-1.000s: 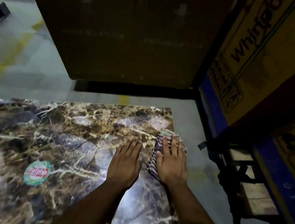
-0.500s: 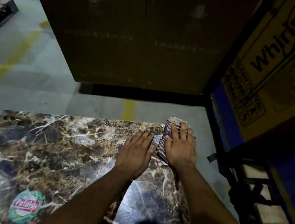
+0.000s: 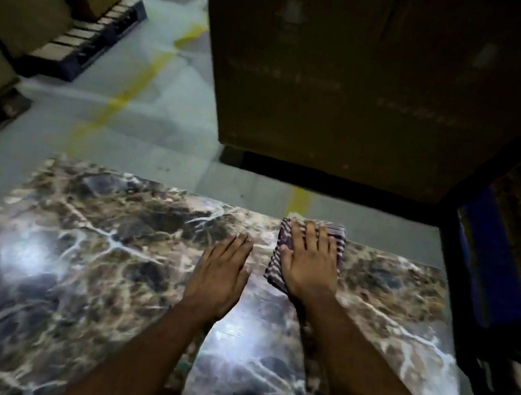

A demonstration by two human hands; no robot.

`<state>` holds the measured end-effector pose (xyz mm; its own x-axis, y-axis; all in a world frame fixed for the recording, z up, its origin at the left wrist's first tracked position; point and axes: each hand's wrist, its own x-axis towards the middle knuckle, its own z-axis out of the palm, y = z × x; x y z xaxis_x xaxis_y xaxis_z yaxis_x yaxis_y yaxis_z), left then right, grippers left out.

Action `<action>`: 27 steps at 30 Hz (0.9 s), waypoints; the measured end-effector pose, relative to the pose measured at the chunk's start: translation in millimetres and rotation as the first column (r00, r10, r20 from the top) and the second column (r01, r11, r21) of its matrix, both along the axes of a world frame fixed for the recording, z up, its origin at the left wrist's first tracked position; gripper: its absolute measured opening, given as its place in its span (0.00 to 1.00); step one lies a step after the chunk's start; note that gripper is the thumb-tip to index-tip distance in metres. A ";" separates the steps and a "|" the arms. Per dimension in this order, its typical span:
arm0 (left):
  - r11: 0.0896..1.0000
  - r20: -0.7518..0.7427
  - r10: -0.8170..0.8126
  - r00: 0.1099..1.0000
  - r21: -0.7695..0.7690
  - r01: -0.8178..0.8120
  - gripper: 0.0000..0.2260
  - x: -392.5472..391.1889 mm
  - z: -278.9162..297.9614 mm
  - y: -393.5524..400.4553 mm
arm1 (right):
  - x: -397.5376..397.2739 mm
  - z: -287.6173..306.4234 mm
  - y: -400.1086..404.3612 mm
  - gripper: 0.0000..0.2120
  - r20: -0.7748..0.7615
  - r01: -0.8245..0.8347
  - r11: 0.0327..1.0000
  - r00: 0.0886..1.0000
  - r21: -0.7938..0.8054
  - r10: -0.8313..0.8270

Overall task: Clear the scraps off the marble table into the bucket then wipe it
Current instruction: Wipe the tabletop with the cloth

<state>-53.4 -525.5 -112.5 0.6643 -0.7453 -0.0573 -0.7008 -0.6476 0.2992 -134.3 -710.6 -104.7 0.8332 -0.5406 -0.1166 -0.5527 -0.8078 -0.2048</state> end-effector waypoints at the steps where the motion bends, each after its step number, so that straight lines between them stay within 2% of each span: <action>1: 1.000 0.004 0.015 1.000 0.006 -0.015 0.25 15.4 -0.9 19.5 | 15.5 0.0 15.8 0.37 0.006 -0.011 1.000 1.000 -0.003 0.011; 9: 0.978 -0.001 0.204 0.979 -0.039 -0.204 0.25 135.1 1.3 140.1 | 147.9 -2.3 142.8 0.36 0.014 -0.090 0.996 0.996 -0.013 0.090; 21: 0.953 0.069 0.301 0.951 -0.020 -0.301 0.25 291.3 -2.6 277.3 | 338.8 -5.6 312.8 0.32 0.012 -0.239 0.971 0.971 -0.020 0.239; 27: 0.955 -0.021 0.287 0.958 -0.073 -0.288 0.28 329.5 -3.0 325.2 | 399.6 -7.9 358.5 0.32 0.005 -0.365 0.930 0.931 -0.045 0.366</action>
<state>276.1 -200.3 -115.5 0.8507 -0.5254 -0.0166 -0.4852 -0.7969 0.3599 265.3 -352.1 -112.6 0.9753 -0.2024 -0.0880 -0.2149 -0.9616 -0.1708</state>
